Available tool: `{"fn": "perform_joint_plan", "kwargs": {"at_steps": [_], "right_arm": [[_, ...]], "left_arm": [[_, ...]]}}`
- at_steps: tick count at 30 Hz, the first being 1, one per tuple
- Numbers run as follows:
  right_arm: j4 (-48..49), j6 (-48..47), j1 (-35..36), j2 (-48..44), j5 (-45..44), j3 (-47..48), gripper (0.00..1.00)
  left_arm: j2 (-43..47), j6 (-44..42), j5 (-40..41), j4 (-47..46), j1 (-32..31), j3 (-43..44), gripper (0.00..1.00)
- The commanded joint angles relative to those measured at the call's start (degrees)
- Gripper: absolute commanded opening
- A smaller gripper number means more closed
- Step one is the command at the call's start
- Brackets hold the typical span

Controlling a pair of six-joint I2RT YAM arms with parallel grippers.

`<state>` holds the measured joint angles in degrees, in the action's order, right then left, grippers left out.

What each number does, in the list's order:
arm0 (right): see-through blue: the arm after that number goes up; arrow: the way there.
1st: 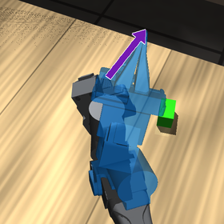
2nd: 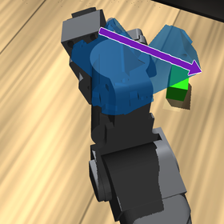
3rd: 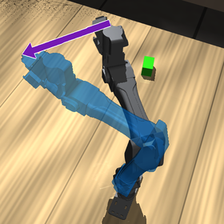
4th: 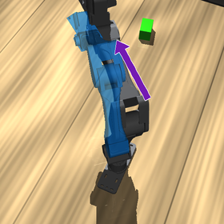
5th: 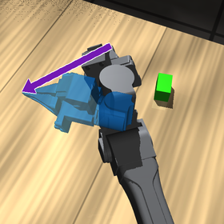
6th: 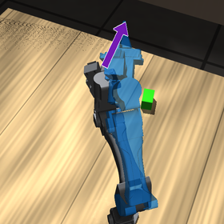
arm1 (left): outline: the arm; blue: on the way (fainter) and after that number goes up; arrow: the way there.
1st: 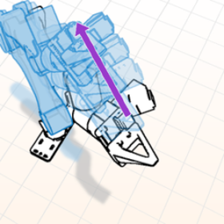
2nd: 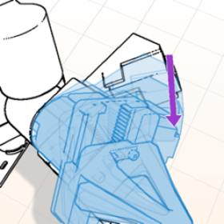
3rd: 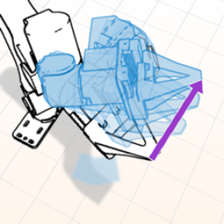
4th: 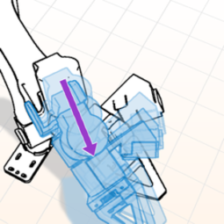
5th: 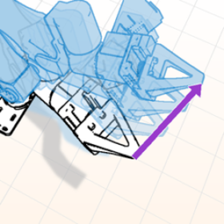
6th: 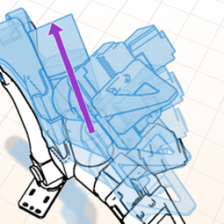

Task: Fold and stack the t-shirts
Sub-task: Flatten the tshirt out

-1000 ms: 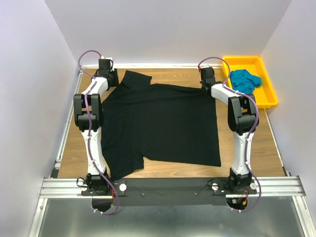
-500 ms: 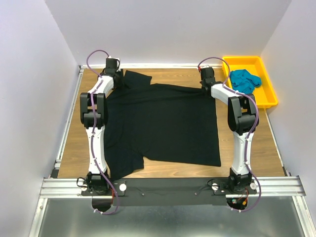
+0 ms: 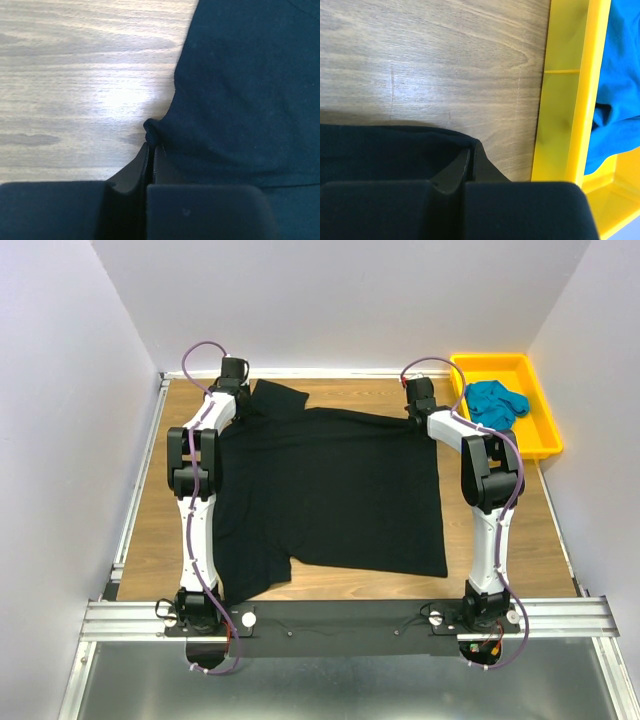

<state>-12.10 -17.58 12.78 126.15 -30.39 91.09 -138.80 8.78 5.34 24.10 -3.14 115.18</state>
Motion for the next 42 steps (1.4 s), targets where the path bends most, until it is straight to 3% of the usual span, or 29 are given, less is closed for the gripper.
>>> {"fn": "perform_joint_plan", "kwargs": {"at_steps": [1,6,16,26,42], "right_arm": [[-0.2,-0.4,-0.4,0.8,-1.1,-0.4,0.00],[-0.1,-2.8,-0.8,2.5,-2.9,1.7,0.01],[-0.2,-5.4,-1.0,4.0,-2.4,7.4,0.01],[-0.2,-9.0,-1.0,1.1,-2.5,9.7,0.01],[-1.4,-9.5,0.9,-4.8,-3.1,4.5,0.01]], "left_arm": [[-2.1,0.3,3.6,2.5,0.6,1.2,0.00],[1.2,1.3,4.2,-1.8,2.7,1.8,0.00],[6.6,2.0,-2.4,-11.2,5.9,-2.1,0.00],[11.8,1.9,-8.1,-13.3,7.2,-4.5,0.00],[17.4,6.2,-9.3,-12.3,8.0,-12.3,0.00]]}}
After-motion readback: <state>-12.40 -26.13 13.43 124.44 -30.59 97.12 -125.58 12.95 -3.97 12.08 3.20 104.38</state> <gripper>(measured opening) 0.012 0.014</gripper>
